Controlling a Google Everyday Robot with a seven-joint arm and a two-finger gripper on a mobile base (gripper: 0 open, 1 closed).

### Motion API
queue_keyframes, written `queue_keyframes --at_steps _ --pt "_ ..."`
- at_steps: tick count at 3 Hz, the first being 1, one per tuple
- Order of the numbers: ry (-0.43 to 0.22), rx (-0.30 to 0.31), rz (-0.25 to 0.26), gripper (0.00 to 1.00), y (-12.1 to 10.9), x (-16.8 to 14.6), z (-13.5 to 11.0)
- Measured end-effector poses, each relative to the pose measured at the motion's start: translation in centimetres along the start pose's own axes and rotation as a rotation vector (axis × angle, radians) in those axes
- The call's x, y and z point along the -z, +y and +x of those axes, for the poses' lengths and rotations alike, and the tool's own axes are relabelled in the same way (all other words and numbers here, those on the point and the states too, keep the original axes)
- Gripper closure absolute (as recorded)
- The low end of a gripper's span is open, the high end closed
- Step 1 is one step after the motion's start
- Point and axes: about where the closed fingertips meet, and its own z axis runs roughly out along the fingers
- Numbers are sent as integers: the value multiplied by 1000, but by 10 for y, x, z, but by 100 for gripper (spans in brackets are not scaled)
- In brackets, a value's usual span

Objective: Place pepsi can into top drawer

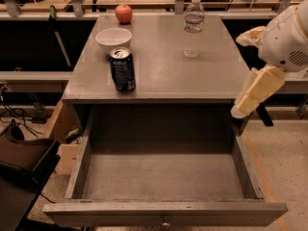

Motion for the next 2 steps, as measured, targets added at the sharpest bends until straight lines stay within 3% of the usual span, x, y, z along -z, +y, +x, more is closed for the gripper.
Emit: queue_keyframes --at_steps 1,2 --pt "-232 2 -2 0 -20 -32 -25" --pt "-461 -21 -36 0 -27 -62 -54"
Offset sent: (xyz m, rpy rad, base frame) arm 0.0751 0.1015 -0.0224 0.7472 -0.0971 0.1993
